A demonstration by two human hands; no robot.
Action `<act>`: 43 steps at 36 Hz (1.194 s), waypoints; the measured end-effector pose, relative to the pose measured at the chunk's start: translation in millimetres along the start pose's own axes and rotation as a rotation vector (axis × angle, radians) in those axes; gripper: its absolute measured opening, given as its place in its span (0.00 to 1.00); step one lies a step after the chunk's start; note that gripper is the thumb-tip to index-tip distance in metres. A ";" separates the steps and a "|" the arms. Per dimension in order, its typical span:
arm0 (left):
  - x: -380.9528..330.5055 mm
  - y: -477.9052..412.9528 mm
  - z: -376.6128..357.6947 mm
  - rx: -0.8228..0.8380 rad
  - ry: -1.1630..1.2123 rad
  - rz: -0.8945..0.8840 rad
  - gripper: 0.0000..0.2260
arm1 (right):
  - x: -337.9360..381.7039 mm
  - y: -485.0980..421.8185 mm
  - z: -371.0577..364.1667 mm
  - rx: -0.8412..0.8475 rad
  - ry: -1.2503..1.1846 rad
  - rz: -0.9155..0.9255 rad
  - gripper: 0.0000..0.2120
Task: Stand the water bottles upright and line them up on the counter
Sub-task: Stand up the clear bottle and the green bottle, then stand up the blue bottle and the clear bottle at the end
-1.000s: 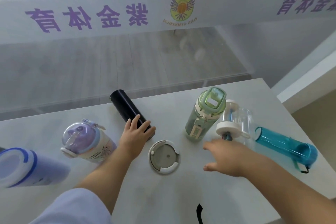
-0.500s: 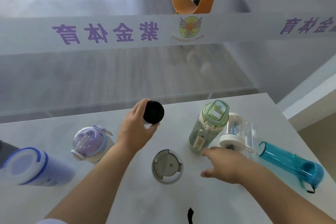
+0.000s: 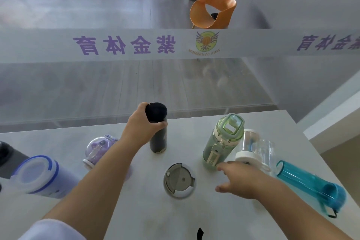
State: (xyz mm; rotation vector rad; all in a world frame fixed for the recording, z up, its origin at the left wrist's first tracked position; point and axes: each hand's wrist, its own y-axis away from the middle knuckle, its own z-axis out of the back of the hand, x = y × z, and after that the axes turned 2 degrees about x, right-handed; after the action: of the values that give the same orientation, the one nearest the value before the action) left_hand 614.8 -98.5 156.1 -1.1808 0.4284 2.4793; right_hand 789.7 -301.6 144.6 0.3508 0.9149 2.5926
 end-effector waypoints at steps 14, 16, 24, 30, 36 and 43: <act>-6.7 0.9 12.8 0.045 -0.132 -0.015 0.29 | 1.1 9.4 2.3 -0.033 -0.013 -0.017 0.30; -9.6 3.8 16.4 0.037 -0.197 -0.028 0.29 | -0.2 11.8 2.2 -0.042 -0.024 -0.022 0.31; -38.7 41.6 19.0 -0.069 -0.275 -0.282 0.20 | -15.5 25.4 -0.2 -0.094 -0.078 -0.054 0.32; -57.1 73.5 -4.6 0.110 -0.379 -0.480 0.14 | -43.5 43.0 -10.6 -0.145 -0.210 -0.100 0.29; -63.9 92.4 -45.6 0.348 -0.526 -0.565 0.14 | -84.1 66.5 -17.8 -0.135 -0.278 -0.099 0.27; -78.4 101.1 -105.0 0.369 -0.538 -0.476 0.10 | -157.6 66.0 -31.0 -0.103 -0.250 -0.122 0.28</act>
State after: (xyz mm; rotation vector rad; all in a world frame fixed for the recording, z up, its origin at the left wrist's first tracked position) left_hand 687.1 -246.9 166.1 -0.3829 0.3730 2.0643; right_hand 904.0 -432.4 146.3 0.5572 0.6906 2.4056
